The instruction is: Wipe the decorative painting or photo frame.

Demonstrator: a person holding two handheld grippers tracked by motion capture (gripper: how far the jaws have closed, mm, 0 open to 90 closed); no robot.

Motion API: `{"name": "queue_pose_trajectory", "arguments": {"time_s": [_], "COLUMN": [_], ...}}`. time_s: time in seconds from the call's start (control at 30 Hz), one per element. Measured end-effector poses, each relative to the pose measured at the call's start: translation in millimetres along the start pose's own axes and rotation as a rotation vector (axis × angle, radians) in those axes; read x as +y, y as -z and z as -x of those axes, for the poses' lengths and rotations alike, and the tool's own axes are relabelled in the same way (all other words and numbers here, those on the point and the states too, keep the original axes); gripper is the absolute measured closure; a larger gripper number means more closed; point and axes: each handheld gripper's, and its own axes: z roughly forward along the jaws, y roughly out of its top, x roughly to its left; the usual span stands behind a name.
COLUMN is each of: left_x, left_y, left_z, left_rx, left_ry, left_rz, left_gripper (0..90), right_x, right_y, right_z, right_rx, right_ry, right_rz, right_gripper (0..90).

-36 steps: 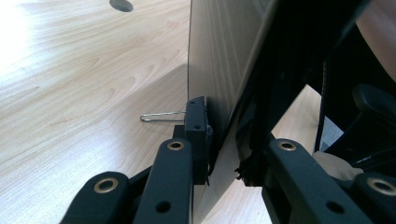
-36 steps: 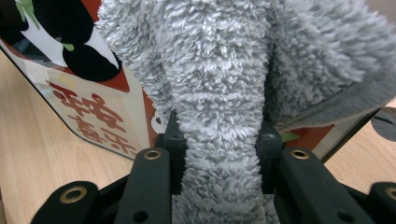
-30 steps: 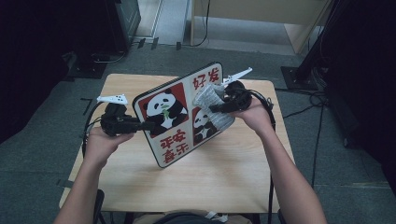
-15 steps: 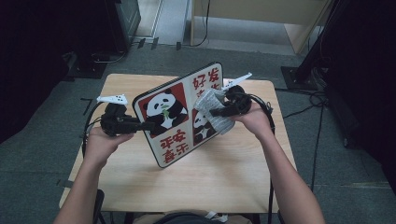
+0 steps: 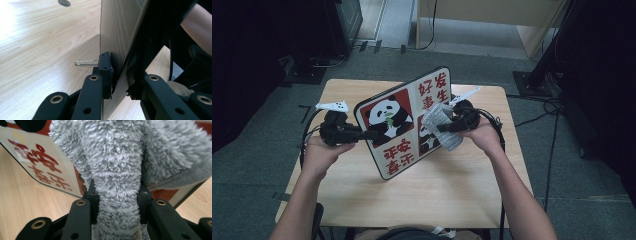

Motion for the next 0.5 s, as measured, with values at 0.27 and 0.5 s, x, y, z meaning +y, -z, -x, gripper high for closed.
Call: {"name": "queue_pose_trajectory", "arguments": {"time_s": [0.27,0.5], "left_x": [0.0,-0.1], "left_y": [0.0,-0.1], "left_z": [0.2,0.5], "left_rx": [0.000,0.000], "left_ry": [0.000,0.000], "left_rz": [0.000,0.001], "left_gripper": [77.7,77.7], "right_x": [-8.5,-14.6], "right_y": [-7.7,-12.8], "right_z": [1.2,2.2], "right_rx": [0.010,0.015], "right_ry": [-0.015,-0.023], "right_rz": [-0.004,-0.011], "right_gripper": [66.2,66.2]}}
